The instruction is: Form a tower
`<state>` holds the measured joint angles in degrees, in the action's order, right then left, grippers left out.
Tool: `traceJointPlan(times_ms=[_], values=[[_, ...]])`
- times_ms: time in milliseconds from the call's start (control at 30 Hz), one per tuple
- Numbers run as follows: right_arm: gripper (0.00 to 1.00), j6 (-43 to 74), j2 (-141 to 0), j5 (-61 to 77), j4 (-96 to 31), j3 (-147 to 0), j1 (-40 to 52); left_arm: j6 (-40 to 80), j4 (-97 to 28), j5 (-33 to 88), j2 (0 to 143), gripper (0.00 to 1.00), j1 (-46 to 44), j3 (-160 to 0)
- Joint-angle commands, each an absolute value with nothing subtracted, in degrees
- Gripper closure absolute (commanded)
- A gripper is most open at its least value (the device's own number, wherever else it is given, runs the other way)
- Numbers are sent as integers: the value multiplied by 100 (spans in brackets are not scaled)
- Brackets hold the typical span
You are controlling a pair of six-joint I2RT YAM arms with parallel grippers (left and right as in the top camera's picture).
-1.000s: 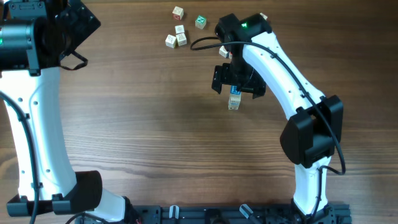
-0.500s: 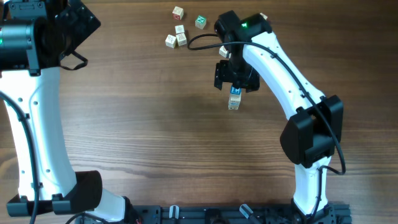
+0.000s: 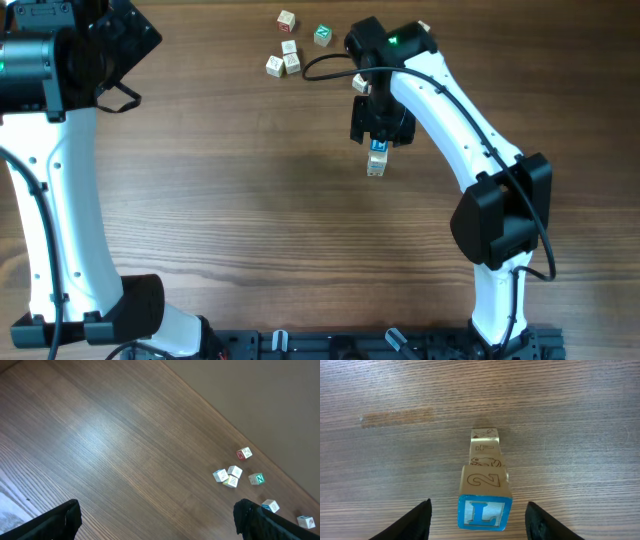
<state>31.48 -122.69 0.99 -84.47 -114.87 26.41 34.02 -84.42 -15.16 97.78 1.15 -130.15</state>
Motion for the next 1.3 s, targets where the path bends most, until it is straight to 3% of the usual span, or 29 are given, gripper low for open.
traceJointPlan(times_ms=[0,433,967,1267], values=[[39,3240,-12254,-47,-8374,-11461,2606,3481,-8431,-1610,9675,0,141,-13074],[41,3315,-12339,-43,-8368,-11382,2606,3481,-8431,-1610,9675,0,141,-13072],[57,3317,-12339,154,-8191,-11126,2606,3481,-8431,-1610,9675,0,141,-13074],[61,3317,-12339,204,-8232,-11126,2606,3481,-8431,-1610,9675,0,141,-13074]])
